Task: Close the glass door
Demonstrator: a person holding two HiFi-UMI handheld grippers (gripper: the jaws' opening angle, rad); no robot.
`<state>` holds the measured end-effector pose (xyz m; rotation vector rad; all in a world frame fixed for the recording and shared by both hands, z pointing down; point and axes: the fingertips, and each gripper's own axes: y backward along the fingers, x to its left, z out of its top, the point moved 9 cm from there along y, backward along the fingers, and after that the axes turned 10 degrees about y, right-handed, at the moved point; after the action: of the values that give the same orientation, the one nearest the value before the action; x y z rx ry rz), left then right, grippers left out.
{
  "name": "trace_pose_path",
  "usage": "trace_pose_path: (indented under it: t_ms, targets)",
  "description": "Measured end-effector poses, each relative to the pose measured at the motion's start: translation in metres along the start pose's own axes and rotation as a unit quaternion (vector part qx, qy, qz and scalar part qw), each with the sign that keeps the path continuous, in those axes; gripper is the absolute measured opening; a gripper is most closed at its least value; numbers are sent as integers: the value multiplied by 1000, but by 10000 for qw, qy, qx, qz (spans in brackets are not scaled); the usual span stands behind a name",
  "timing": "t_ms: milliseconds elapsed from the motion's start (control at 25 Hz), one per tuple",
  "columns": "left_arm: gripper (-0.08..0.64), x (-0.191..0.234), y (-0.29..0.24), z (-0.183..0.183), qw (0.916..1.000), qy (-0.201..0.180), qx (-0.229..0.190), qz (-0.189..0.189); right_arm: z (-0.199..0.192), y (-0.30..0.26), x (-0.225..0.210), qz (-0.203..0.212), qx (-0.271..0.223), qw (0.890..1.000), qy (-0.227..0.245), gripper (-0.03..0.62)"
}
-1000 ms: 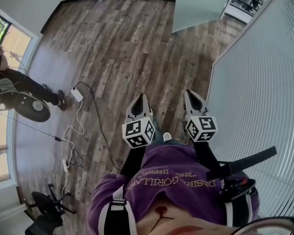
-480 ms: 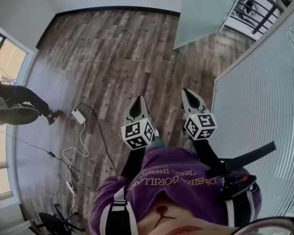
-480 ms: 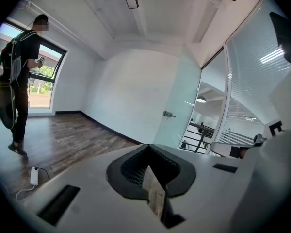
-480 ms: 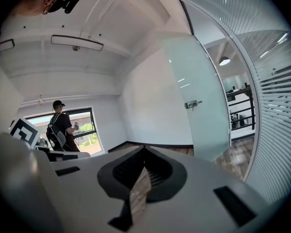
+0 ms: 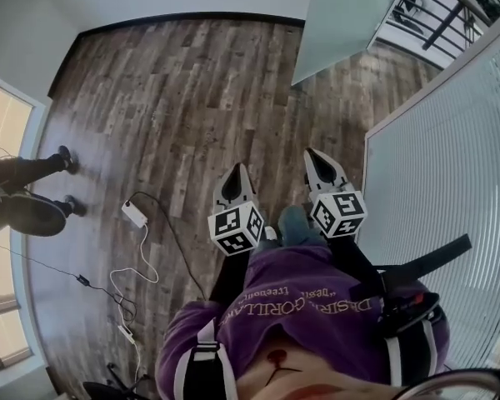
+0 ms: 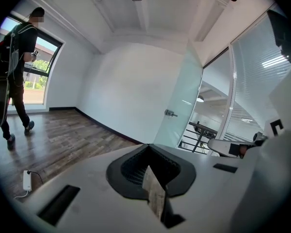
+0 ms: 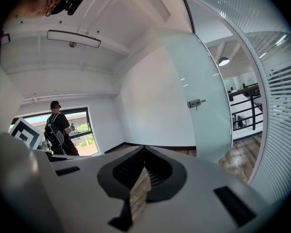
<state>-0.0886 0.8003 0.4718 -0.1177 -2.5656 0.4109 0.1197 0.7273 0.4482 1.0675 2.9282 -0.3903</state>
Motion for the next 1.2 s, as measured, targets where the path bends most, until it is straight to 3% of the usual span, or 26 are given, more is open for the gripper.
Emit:
trace_pose_path:
  t_ms: [200, 440, 840, 1000, 1200]
  targets:
    - [2, 16, -32, 16, 9996, 142, 105, 210, 8, -46, -11, 61, 116, 9999, 7, -3]
    - [2, 47, -79, 49, 9964, 289, -42, 798, 28, -127, -22, 357, 21, 9993, -69, -3]
    - [2, 42, -205, 135, 9959, 179, -566, 686, 81, -265, -84, 498, -107, 9985, 176, -3]
    - [2, 38, -239, 144, 9958, 187, -518, 736, 83, -296, -101, 451, 246, 9974, 502, -3]
    - [2, 41, -273, 150, 9956, 189, -437, 802, 80, -328, -117, 531, 408, 9969, 421, -3]
